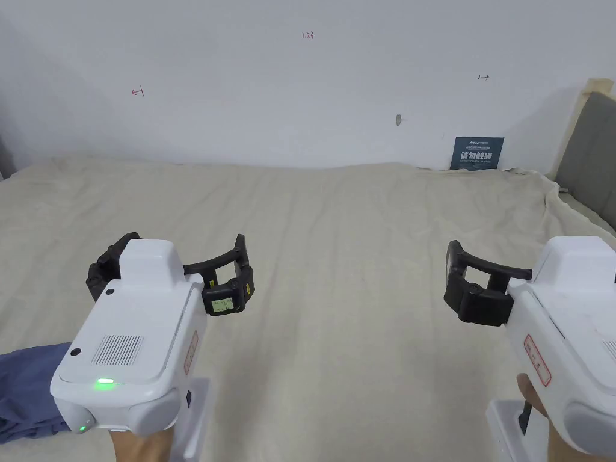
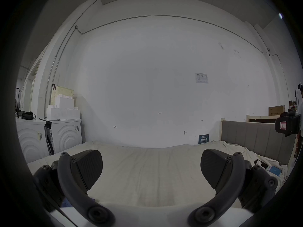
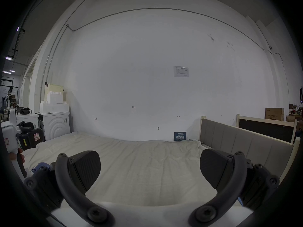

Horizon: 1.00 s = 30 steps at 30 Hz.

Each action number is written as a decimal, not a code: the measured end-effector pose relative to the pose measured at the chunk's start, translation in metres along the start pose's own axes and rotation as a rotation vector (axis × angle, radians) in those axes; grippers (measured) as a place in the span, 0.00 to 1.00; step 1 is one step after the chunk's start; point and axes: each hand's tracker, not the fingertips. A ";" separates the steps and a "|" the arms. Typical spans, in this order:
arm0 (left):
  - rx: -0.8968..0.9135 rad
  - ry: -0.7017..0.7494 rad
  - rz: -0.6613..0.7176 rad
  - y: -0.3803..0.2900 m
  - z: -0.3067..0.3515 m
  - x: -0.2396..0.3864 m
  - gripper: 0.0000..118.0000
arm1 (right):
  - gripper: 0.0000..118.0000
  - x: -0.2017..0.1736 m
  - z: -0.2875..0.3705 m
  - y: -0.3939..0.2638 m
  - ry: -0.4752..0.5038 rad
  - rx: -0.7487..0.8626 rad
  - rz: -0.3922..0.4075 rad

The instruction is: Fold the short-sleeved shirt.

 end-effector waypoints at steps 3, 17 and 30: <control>0.000 0.000 0.002 0.000 0.000 0.000 1.00 | 1.00 0.000 0.000 0.000 -0.015 -0.006 0.003; 0.000 0.003 0.025 0.003 0.004 -0.006 1.00 | 1.00 0.006 -0.008 0.007 -0.135 -0.252 -0.227; 0.001 -0.004 0.020 0.002 0.003 -0.004 1.00 | 0.99 0.003 -0.015 0.024 -0.257 -0.497 -0.238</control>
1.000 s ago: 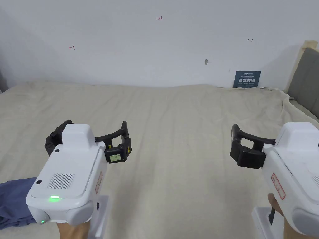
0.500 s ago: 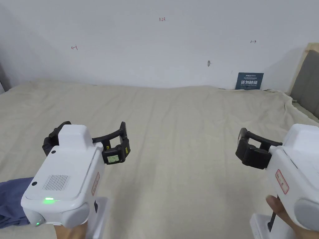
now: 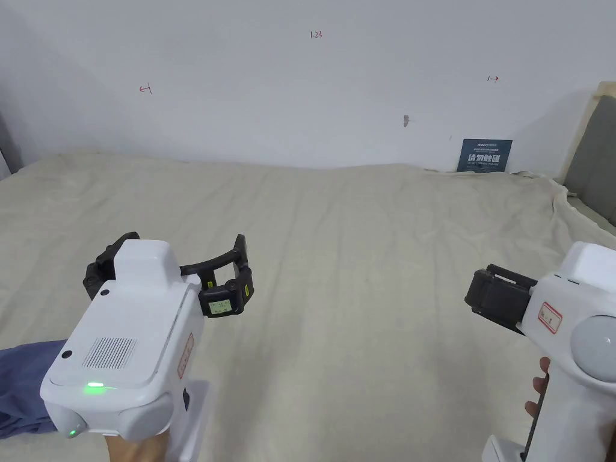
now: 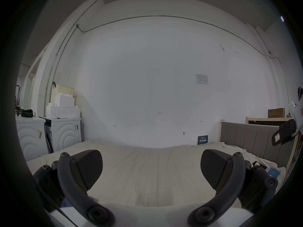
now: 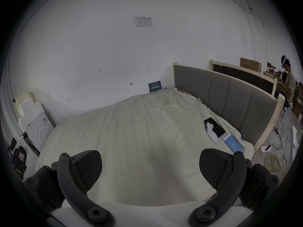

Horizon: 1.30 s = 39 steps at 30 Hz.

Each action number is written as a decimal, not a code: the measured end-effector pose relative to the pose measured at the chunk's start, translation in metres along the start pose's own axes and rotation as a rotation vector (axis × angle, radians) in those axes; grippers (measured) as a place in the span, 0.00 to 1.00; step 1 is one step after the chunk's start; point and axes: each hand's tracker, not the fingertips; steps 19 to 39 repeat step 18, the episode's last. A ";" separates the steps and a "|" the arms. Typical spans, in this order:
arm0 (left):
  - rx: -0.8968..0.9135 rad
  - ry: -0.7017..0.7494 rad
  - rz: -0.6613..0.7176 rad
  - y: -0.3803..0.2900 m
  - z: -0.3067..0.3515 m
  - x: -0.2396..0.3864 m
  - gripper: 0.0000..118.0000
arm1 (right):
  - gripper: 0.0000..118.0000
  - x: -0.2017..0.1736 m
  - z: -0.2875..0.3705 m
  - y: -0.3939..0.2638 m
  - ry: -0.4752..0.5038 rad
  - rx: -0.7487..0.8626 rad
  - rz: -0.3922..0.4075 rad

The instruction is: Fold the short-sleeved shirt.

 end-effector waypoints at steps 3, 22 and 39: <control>0.002 -0.003 -0.002 0.000 0.000 0.001 1.00 | 0.99 -0.005 0.002 -0.001 -0.007 0.019 0.030; 0.013 -0.010 0.000 0.003 0.002 0.002 1.00 | 0.98 -0.008 -0.002 -0.006 0.013 0.167 0.120; 0.013 -0.010 0.000 0.003 0.002 0.002 1.00 | 0.98 -0.008 -0.002 -0.006 0.013 0.167 0.120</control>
